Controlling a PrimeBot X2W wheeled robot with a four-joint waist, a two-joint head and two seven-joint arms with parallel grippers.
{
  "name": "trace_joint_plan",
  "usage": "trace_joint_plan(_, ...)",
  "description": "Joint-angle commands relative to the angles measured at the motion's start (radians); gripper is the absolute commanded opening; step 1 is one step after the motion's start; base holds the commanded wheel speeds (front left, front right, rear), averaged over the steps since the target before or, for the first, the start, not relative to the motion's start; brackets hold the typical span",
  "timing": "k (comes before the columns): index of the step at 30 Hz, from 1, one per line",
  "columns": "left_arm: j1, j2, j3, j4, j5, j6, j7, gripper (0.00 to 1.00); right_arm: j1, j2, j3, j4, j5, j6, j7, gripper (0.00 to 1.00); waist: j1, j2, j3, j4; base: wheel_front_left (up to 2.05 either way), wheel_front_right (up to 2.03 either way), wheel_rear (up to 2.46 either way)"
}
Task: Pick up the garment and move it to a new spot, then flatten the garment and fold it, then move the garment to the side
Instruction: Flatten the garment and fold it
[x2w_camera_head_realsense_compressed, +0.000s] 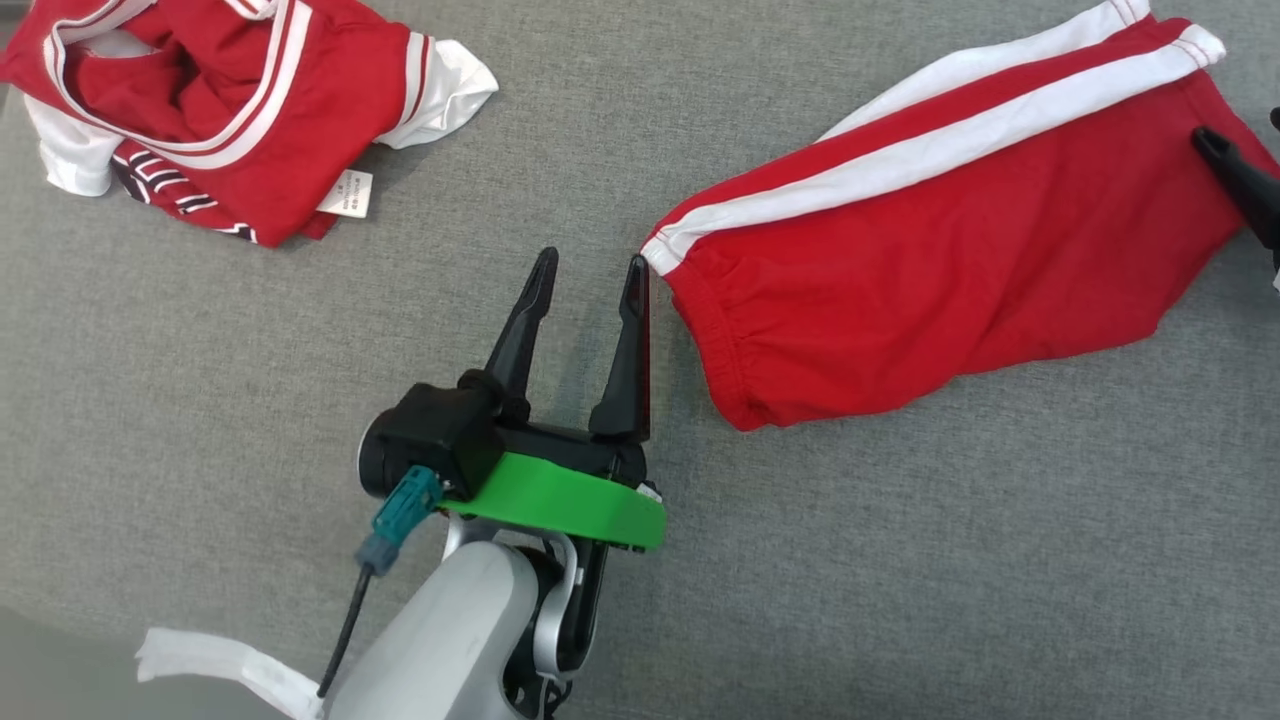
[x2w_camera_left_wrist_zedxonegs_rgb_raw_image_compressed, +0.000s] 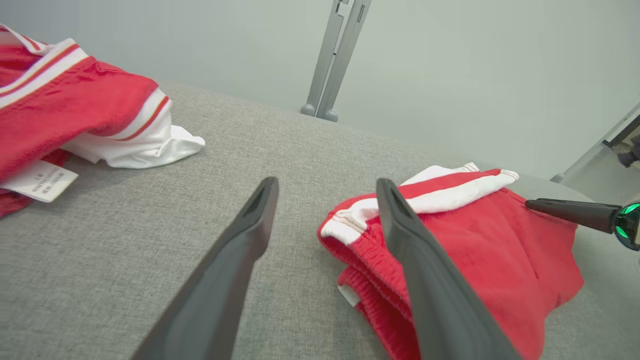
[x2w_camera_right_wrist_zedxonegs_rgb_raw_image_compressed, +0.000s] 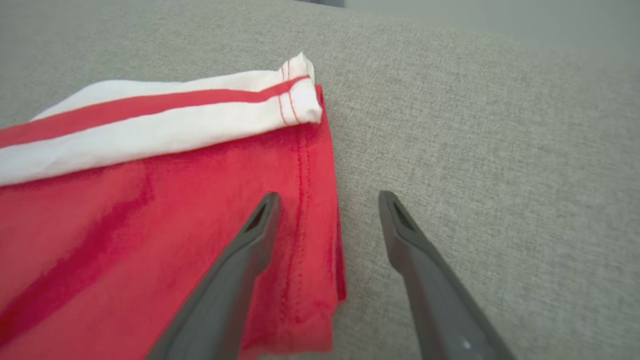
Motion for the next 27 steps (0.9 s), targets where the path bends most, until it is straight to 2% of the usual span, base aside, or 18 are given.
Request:
trace_joint_plan(1,0.024,-0.010,0.015,-0.009,0.034,-0.012,-0.003,1.00,-0.015,-0.001,0.010,0.014,-0.006,0.000,0.007,1.00,0.0000,0.0000,0.012,0.020,0.00,0.00,0.00)
trace_joint_plan(10,0.078,-0.046,0.084,-0.017,0.129,-0.071,-0.004,1.00,-0.054,0.029,0.080,0.085,-0.003,0.000,0.050,1.00,0.0000,0.0000,0.031,0.073,0.00,0.00,0.00)
trace_joint_plan(11,0.080,-0.047,0.088,-0.015,0.136,-0.075,-0.004,1.00,-0.053,0.034,0.090,0.086,0.004,0.000,0.050,0.60,0.0000,0.0000,0.030,0.075,0.00,0.00,0.00)
trace_joint_plan(12,0.085,-0.048,0.093,-0.015,0.140,-0.080,-0.004,1.00,-0.053,0.041,0.093,0.096,0.012,0.000,0.044,0.00,0.0000,0.0000,0.026,0.075,0.00,0.00,0.00)
trace_joint_plan(15,0.104,-0.048,0.100,-0.006,0.152,-0.082,-0.004,1.00,-0.058,0.063,0.096,0.124,0.028,0.000,0.025,0.00,0.0000,0.0000,0.011,0.058,0.00,0.00,0.00)
trace_joint_plan(20,0.152,-0.048,0.132,0.018,0.201,-0.107,-0.004,1.00,-0.030,0.090,0.078,0.134,0.099,0.000,-0.029,0.00,0.0000,0.0000,-0.045,-0.008,0.00,0.00,0.00)
trace_joint_plan(27,0.224,-0.047,0.211,0.038,0.265,-0.150,-0.004,1.00,0.052,0.063,0.038,0.096,0.218,-0.001,-0.092,0.00,0.0000,0.0000,-0.115,-0.088,0.00,0.00,0.00)
